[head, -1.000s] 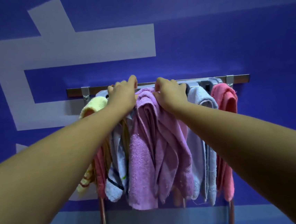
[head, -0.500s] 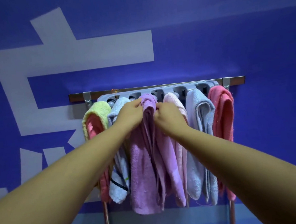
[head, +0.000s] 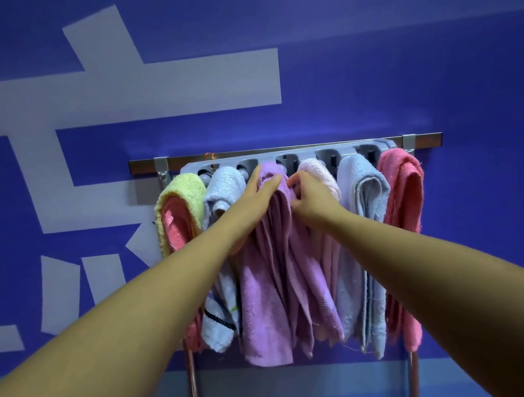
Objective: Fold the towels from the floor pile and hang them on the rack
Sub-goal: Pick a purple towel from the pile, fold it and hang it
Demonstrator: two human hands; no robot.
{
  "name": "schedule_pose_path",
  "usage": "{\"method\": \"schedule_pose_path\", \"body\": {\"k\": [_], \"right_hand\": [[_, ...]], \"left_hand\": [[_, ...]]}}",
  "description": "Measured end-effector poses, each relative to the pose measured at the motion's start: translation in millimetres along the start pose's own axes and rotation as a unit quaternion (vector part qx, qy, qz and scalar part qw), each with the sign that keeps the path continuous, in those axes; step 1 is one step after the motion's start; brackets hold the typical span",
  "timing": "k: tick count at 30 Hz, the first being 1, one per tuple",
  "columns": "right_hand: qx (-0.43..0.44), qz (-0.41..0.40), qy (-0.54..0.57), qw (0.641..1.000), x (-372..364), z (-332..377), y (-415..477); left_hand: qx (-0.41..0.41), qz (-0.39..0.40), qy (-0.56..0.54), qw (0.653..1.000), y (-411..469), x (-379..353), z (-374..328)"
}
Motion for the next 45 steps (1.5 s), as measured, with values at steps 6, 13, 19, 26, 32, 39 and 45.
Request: {"method": "schedule_pose_path", "body": {"k": [6, 13, 19, 26, 32, 39, 45], "right_hand": [[0.057, -0.079, -0.089, 0.991, 19, 2, -14], [0.039, -0.060, -0.055, 0.996, 18, -2, -13], [0.020, 0.011, -0.032, 0.999, -1, -12, -28], [-0.002, 0.090, -0.052, 0.995, -28, -24, -64], [-0.014, 0.151, -0.109, 0.982, -73, -57, -132], [-0.053, 0.207, -0.167, 0.963, -132, -109, -253], [-0.168, 0.325, -0.156, 0.918, -196, -168, -380]], "left_hand": [[0.062, -0.041, 0.116, 0.990, -18, 3, 18], [0.083, 0.030, -0.154, 0.984, -20, -20, 48], [0.143, 0.083, -0.052, 0.985, -35, -26, 68], [0.108, 0.024, 0.021, 0.994, -47, -16, 79], [0.132, 0.109, 0.191, 0.967, -112, -18, 135], [0.214, 0.186, 0.318, 0.905, -230, -35, 243], [0.271, 0.229, 0.278, 0.893, -324, -68, 315]]}}
Point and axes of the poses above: each hand's wrist, its own y-axis towards the middle knuckle, its own x-axis out of the back of the hand, z = x × y, the point moved 9 cm from there along y, towards the middle knuckle, and after that the axes turned 2 degrees about -x, right-handed, at the moved point
